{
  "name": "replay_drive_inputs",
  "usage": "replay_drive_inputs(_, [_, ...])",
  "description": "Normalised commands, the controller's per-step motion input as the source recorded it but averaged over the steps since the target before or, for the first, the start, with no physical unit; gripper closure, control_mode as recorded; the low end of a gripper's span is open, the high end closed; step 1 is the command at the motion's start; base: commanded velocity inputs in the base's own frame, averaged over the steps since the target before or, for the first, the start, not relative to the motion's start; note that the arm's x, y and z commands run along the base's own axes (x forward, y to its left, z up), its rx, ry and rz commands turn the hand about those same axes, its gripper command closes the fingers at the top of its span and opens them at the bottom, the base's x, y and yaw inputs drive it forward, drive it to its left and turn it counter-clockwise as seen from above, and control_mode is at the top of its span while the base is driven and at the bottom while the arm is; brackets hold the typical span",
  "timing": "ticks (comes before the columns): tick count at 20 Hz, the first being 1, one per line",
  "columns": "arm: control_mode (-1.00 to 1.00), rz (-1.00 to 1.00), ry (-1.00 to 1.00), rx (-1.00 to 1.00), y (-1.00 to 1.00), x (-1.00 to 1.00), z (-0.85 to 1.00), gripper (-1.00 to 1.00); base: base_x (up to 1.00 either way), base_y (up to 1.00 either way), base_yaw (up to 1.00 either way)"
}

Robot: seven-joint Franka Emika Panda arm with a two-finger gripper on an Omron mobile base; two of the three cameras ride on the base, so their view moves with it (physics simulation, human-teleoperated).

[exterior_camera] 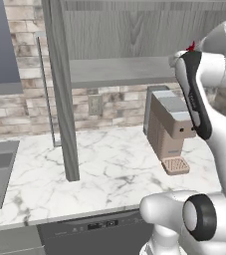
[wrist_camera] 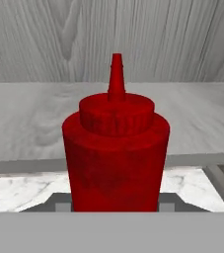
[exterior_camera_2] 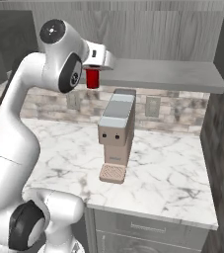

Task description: Take 2 condiments from the cabinet and move them on the counter near the stove.Make sure the condiments are lined up with each other, next to each other.

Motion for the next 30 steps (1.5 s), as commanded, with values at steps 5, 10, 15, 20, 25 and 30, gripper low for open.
replay_drive_inputs(5, [-1.00,0.36,0.00,0.00,0.00,-1.00,-0.17,1.00,0.00,0.00,0.00])
replay_drive_inputs(10, [-1.00,0.27,-0.03,0.00,0.00,-0.88,0.00,1.00,0.00,0.00,0.00])
replay_drive_inputs(15, [-1.00,0.07,0.00,0.00,0.03,-0.45,0.00,1.00,0.00,0.00,0.00])
replay_drive_inputs(20, [-1.00,-0.03,-0.03,0.01,0.10,-0.47,0.00,1.00,0.00,0.00,0.00])
replay_drive_inputs(25, [-1.00,-0.14,-0.15,0.00,0.12,-0.33,-0.02,1.00,0.00,0.00,0.00])
replay_drive_inputs(30, [-1.00,-0.15,-0.20,0.00,0.11,-0.16,-0.06,1.00,0.00,0.00,0.00])
